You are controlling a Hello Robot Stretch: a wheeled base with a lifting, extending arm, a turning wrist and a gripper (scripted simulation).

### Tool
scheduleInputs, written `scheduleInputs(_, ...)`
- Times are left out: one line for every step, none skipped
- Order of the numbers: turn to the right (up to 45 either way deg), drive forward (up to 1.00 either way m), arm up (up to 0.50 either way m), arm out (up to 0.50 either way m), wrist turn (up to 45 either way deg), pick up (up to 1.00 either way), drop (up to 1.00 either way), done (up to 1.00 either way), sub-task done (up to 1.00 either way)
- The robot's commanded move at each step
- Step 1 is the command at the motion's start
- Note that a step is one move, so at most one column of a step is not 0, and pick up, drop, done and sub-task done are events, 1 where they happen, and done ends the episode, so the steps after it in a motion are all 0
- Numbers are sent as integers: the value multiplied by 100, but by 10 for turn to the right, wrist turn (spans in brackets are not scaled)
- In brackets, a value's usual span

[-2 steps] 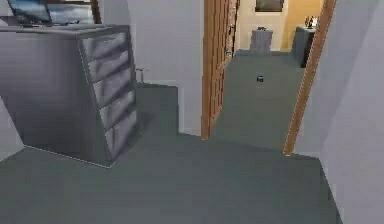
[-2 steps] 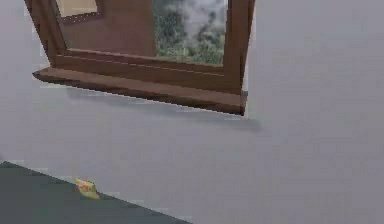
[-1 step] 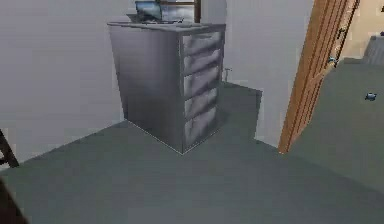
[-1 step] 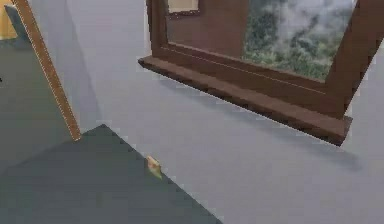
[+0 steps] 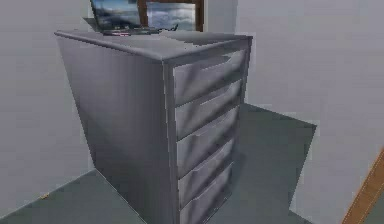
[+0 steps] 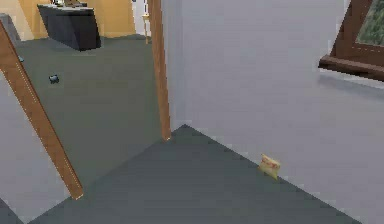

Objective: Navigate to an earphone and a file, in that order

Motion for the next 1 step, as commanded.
scheduleInputs(-90, 0, 0, 0, 0, 0, 0, 0, 0)
